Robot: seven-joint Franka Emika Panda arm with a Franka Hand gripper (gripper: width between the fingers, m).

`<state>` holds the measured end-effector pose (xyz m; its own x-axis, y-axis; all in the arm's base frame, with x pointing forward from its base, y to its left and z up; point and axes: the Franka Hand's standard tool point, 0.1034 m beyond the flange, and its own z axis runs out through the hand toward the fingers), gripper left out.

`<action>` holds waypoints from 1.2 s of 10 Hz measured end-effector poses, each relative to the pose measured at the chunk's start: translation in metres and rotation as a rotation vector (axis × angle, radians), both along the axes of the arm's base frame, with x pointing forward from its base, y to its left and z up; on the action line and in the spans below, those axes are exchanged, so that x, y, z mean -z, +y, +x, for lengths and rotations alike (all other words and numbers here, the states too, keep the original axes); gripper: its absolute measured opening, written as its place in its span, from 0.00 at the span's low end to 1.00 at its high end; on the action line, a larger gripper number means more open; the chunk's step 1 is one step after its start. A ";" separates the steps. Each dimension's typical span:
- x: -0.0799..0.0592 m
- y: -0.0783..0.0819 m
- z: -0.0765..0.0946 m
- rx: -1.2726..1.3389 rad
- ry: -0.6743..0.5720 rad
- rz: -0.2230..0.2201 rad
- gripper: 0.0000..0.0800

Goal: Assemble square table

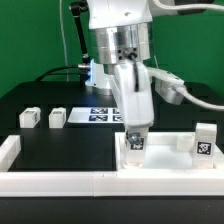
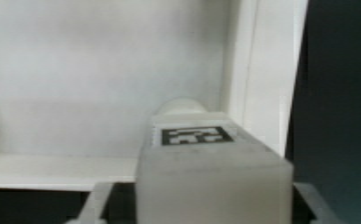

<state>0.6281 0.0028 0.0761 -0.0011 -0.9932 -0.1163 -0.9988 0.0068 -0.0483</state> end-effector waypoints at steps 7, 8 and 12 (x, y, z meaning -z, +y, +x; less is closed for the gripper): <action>0.011 -0.009 -0.018 -0.759 -0.149 -0.171 0.80; 0.011 -0.010 -0.018 -0.829 -0.151 -0.180 0.80; 0.009 -0.008 -0.014 -1.226 -0.167 -0.240 0.81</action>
Offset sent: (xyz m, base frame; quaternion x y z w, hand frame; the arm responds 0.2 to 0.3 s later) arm -0.0240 0.0120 -0.0045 0.0442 0.0149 -0.4792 0.8764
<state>0.6142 -0.0053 0.0674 0.9319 -0.3270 0.1570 -0.3239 -0.9450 -0.0453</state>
